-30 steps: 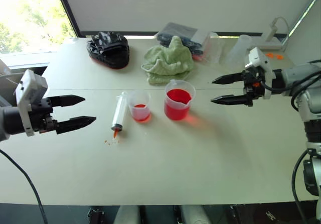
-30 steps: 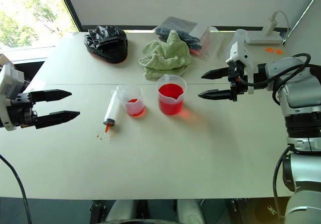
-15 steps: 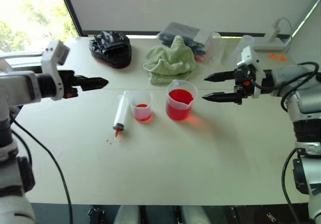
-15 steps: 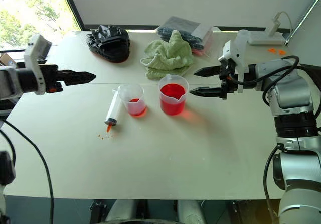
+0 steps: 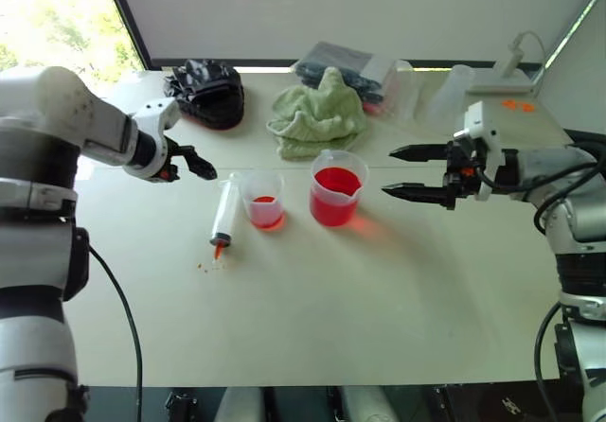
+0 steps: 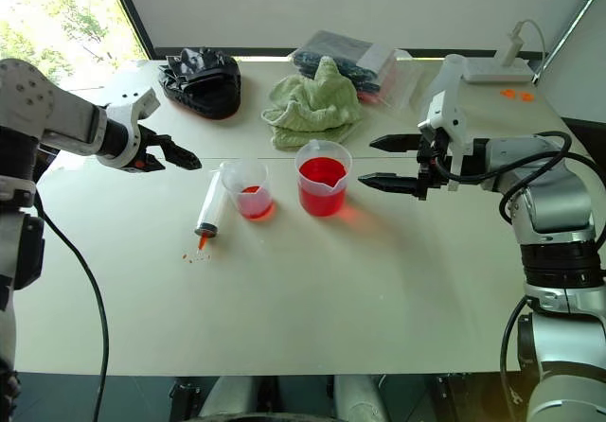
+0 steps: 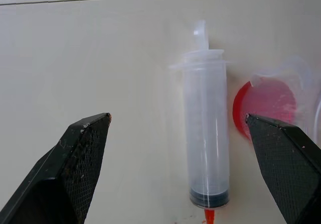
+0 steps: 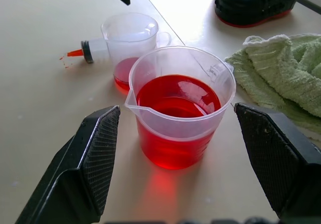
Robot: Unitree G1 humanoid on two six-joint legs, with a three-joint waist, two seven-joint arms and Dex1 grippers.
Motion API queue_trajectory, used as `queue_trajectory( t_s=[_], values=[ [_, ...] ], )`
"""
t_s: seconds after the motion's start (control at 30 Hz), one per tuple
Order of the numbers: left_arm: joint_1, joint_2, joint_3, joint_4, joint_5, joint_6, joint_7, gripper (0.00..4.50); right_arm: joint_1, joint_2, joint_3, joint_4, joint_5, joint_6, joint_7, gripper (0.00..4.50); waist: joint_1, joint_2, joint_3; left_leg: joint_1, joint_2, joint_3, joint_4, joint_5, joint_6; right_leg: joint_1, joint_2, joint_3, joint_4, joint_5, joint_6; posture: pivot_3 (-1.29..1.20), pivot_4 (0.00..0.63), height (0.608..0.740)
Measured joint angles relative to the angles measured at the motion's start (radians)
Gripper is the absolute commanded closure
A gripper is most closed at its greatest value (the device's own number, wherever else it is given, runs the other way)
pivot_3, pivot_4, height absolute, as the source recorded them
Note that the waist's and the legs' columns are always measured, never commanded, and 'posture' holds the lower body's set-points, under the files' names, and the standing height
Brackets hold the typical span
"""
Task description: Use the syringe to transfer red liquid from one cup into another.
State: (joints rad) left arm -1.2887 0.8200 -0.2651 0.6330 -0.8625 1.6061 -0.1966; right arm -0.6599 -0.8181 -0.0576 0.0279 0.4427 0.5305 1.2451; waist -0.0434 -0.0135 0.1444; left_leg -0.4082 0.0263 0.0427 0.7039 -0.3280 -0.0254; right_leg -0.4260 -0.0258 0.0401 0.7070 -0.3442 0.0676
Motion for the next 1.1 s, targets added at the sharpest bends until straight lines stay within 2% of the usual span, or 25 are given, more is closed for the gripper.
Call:
queue_trajectory(
  t_s=[0.23, 0.43, 0.8, 1.1],
  values=[
    [0.007, -0.013, -0.101, -0.002, -0.022, 0.0, -0.012, 0.01, 0.004, -0.029, -0.005, -0.022, 0.016, 0.036, -0.013, 0.67, 0.0, 0.0, 0.0, 0.0, 0.0, 0.0, 0.0, 0.0, 0.0, 0.0, 0.0, 0.0, 0.0, 0.0, 0.0, 0.0, 0.15, 0.74],
    [0.009, -0.051, -0.134, -0.004, -0.021, 0.0, -0.019, 0.01, 0.032, -0.038, -0.007, -0.045, 0.036, 0.062, -0.024, 0.67, 0.003, 0.0, 0.0, 0.0, 0.0, 0.0, 0.001, 0.0, 0.0, 0.0, 0.0, 0.0, 0.0, 0.0, 0.0, 0.0, 0.15, 0.74],
    [0.02, -0.145, -0.13, 0.014, 0.018, 0.0, -0.011, 0.01, 0.052, -0.052, -0.029, -0.071, 0.054, 0.078, -0.055, 0.67, 0.002, 0.0, 0.0, 0.0, 0.0, 0.0, 0.001, 0.0, 0.0, 0.0, 0.0, 0.0, 0.0, 0.0, 0.0, 0.0, 0.15, 0.74],
    [0.075, -0.206, -0.056, 0.012, 0.071, 0.0, 0.08, 0.01, 0.052, -0.053, -0.029, -0.073, 0.055, 0.083, -0.061, 0.67, 0.004, 0.0, 0.0, -0.001, 0.0, 0.0, 0.002, 0.0, 0.0, 0.0, 0.0, 0.0, 0.001, 0.0, 0.0, 0.0, 0.15, 0.74]
  ],
)
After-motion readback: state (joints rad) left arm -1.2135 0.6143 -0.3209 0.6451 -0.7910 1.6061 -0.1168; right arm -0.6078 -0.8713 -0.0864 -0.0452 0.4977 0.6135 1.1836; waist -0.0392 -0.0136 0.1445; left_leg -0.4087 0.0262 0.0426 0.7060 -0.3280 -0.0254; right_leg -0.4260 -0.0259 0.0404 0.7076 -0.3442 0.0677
